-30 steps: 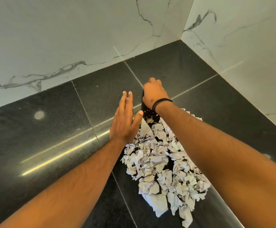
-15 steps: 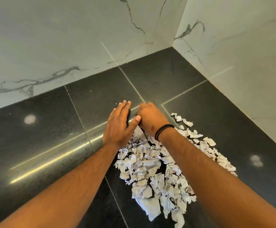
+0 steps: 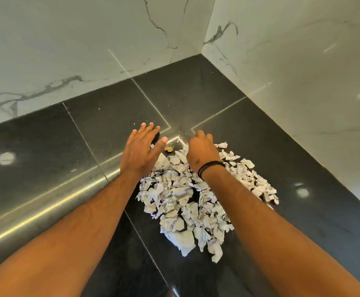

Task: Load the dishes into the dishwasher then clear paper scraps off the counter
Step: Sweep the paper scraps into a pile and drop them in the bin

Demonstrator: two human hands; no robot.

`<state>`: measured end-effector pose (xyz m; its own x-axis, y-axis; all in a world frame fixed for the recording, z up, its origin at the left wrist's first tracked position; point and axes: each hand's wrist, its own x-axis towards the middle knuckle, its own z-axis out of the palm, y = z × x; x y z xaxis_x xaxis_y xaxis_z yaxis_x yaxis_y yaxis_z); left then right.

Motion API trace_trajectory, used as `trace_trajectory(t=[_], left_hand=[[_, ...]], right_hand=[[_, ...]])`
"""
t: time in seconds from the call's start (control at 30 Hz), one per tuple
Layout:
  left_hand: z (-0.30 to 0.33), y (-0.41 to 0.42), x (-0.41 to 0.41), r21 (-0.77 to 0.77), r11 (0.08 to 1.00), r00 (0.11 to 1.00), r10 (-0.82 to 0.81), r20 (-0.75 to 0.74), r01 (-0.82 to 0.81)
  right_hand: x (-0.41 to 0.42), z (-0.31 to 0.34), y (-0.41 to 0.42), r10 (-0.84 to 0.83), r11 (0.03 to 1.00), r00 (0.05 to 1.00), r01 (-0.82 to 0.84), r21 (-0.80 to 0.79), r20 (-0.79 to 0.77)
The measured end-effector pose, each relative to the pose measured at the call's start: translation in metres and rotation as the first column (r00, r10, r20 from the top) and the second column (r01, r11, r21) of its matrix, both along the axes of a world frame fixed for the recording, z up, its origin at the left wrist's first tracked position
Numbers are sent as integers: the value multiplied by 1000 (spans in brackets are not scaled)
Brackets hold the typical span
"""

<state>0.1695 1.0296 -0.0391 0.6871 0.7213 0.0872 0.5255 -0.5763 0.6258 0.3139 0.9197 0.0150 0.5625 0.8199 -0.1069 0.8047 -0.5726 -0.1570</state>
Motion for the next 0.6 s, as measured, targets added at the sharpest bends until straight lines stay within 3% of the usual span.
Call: trace_trajectory(t=[0.13,0.23,0.3,0.37,0.6], left_hand=[[0,-5,-9,-82,994,998,-70,-6,69],[0,-21,-24,-135,986,995,-98,18,100],[-1,-33,-33,-174,978,993,-110,41,115],[-1,-42,-39,-225,968,993,-103,60,114],[19,-71,-54,-418,904,992,-39,123,87]], right_hand=[[6,12,-28,28,990,1000,-28,138,6],[36,19,-52,-220,965,975,214,153,27],[56,18,-68,-404,911,915,404,88,-19],[59,13,-80,-480,876,873,483,11,-92],[15,7,-94,-247,959,952,267,99,-179]])
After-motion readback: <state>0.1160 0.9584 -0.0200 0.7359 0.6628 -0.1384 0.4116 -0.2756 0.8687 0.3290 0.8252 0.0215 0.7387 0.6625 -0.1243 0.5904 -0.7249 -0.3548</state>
